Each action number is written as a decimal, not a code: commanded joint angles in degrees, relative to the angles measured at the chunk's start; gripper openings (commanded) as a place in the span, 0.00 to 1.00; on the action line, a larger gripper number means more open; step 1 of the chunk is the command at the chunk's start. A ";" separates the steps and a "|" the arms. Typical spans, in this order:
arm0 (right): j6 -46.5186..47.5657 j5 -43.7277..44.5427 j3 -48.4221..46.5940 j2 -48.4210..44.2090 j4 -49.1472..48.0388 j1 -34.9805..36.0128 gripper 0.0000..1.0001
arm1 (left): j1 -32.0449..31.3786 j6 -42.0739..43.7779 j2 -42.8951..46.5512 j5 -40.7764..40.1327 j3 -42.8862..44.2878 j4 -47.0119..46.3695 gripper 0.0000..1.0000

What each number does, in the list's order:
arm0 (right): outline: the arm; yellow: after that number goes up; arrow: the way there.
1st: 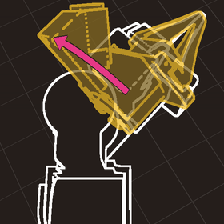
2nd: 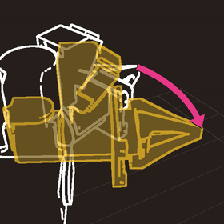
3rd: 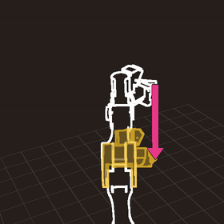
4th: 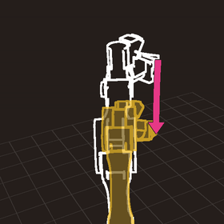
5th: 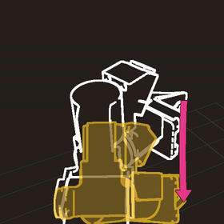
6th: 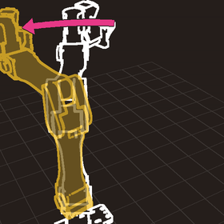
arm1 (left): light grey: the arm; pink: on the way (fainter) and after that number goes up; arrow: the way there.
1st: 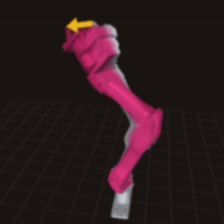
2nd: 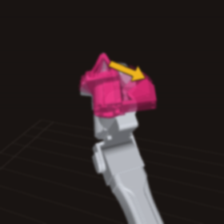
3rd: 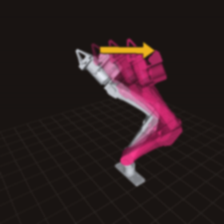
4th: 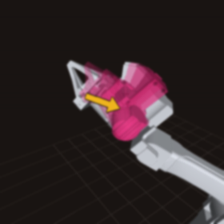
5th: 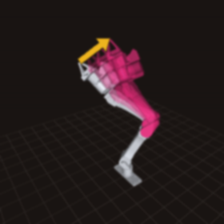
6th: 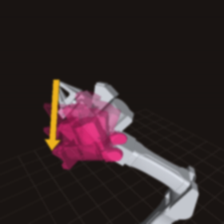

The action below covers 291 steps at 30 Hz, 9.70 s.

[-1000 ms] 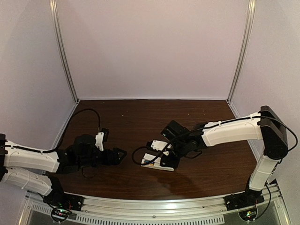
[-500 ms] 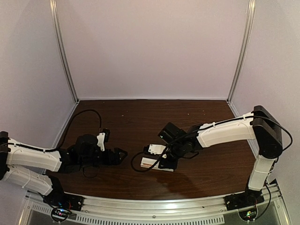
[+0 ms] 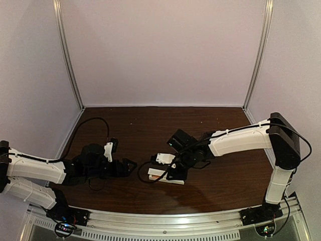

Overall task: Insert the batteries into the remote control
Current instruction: Place the battery cover on the remote control without the battery cover, then adjust the battery cover on the remote control.

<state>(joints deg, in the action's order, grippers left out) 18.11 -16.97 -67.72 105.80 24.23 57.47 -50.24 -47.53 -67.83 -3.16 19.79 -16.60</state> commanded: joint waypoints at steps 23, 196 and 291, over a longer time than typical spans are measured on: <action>-0.26 -2.82 -3.71 4.41 0.81 0.27 0.34 | 1.03 -0.55 0.31 1.18 -0.76 -1.86 0.98; -3.18 4.54 -0.83 -0.68 6.48 0.33 0.50 | -3.67 11.94 -35.53 12.75 23.95 0.90 0.40; -3.96 4.59 -0.22 0.92 7.93 0.27 0.29 | -4.78 11.56 -27.19 -1.92 23.58 13.36 0.36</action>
<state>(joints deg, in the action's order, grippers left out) 13.74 -12.95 -68.25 106.02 31.88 57.47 -55.53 -36.73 -95.79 -2.90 43.66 -4.67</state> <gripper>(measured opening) 0.311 0.369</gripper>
